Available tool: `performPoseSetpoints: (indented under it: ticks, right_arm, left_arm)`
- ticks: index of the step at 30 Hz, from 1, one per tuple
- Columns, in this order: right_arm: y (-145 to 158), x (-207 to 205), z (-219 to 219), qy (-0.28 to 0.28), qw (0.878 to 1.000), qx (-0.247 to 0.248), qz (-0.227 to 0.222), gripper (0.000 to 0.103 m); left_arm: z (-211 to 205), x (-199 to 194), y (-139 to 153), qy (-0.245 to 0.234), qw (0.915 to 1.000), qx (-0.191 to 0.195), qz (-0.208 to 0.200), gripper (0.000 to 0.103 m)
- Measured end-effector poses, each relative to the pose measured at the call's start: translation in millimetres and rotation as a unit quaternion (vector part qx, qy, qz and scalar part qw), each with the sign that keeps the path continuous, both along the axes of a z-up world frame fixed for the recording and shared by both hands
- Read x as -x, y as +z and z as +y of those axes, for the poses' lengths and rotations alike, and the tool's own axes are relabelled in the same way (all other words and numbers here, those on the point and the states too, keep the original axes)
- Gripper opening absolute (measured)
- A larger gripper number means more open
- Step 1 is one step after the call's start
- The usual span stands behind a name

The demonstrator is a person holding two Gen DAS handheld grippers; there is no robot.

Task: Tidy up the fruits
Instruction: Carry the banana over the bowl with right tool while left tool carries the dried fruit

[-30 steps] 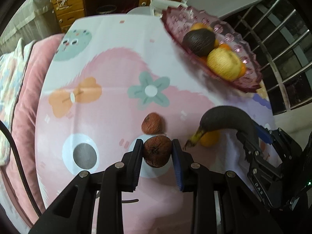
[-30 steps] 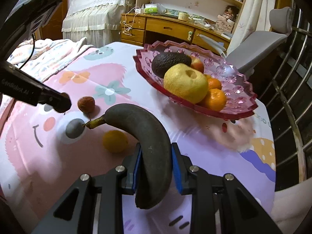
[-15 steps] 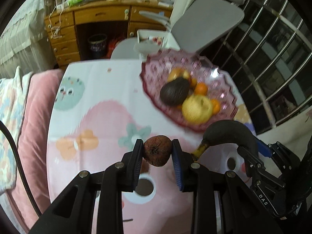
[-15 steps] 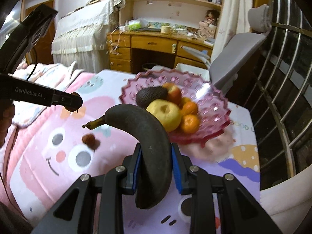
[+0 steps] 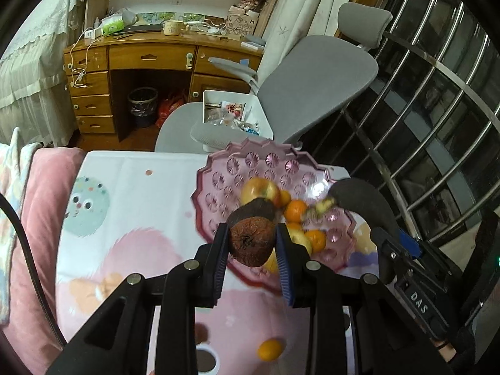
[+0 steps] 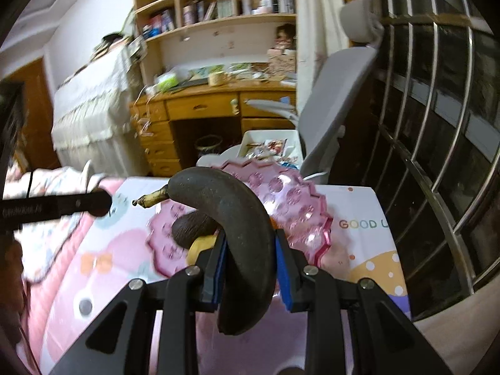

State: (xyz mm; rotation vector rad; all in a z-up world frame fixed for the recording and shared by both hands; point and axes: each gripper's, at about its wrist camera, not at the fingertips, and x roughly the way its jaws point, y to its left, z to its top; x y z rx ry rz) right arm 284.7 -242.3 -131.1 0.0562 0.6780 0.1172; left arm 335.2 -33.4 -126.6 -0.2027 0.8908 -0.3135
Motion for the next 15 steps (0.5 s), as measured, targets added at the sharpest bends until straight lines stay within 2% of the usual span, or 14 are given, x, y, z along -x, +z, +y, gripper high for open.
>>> performPoseSetpoints:
  ticks: [5,15]
  right_arm:
    - [-16,-28,-11,-0.034,0.999,-0.010,-0.003,0.028]
    - [-62,-68,-28,-0.102,0.993,-0.026,0.048,0.028]
  left_arm:
    - [-13,-18,-15,0.001,1.0000,0.005,0.008,0.028]
    - [-29,-42,-60,-0.008,0.9979,0.009,0.063,0.028]
